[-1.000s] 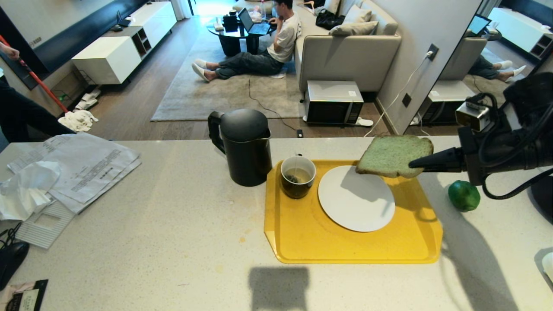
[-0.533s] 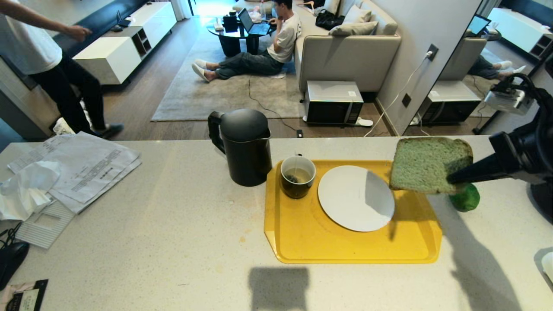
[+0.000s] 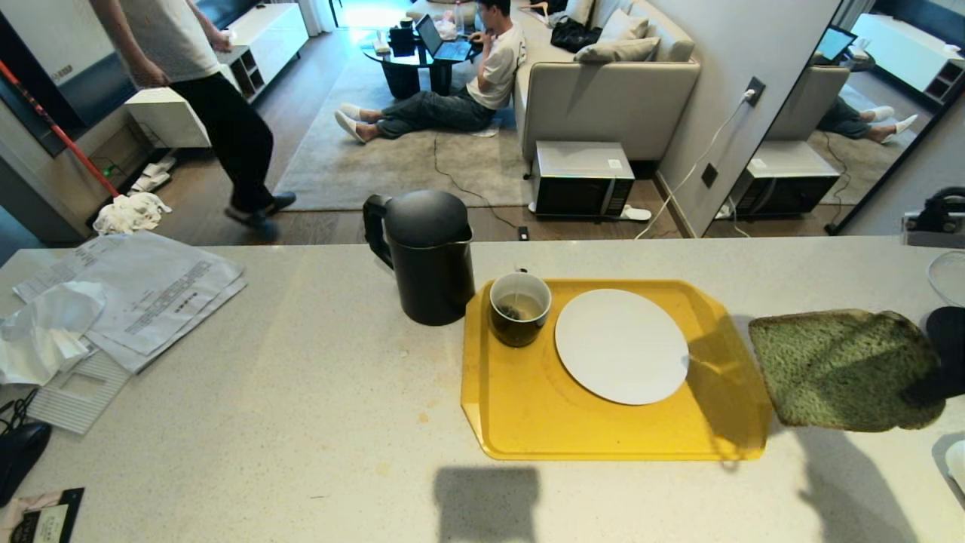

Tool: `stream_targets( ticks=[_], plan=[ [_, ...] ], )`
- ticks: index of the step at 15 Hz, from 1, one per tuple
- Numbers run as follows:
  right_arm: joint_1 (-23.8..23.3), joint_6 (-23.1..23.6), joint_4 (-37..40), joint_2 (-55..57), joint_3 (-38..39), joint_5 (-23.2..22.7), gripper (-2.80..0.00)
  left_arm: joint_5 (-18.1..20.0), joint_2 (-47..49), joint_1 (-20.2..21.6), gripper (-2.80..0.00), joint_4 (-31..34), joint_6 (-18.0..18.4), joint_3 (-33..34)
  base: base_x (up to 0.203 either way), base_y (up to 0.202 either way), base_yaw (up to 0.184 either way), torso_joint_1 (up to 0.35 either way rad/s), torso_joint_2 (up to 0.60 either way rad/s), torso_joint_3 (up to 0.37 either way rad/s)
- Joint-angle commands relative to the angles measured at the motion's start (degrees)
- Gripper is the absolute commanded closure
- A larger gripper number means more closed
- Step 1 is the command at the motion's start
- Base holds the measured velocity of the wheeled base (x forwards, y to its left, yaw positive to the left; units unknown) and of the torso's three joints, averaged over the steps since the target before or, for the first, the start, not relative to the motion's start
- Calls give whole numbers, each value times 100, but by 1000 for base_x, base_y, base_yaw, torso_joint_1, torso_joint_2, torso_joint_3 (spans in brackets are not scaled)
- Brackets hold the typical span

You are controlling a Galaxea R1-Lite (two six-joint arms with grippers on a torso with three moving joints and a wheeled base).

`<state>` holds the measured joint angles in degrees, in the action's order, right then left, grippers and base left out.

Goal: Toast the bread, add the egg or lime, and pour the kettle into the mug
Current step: Put the bread slices in the toaster

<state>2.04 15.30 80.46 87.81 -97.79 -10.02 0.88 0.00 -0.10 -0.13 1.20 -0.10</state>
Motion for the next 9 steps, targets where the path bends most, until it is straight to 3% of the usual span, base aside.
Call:
stream_targets(
  ticks=[1, 9],
  plan=[
    [-242, 2, 196, -214, -71, -14, 0, 6, 9, 1, 0, -4, 3, 1, 0, 0, 0, 0, 0, 0],
    [-344, -7, -109, -874, -495, -18, 0, 0, 3, 1, 0, -4, 3, 1, 0, 0, 0, 0, 0, 0]
  ],
)
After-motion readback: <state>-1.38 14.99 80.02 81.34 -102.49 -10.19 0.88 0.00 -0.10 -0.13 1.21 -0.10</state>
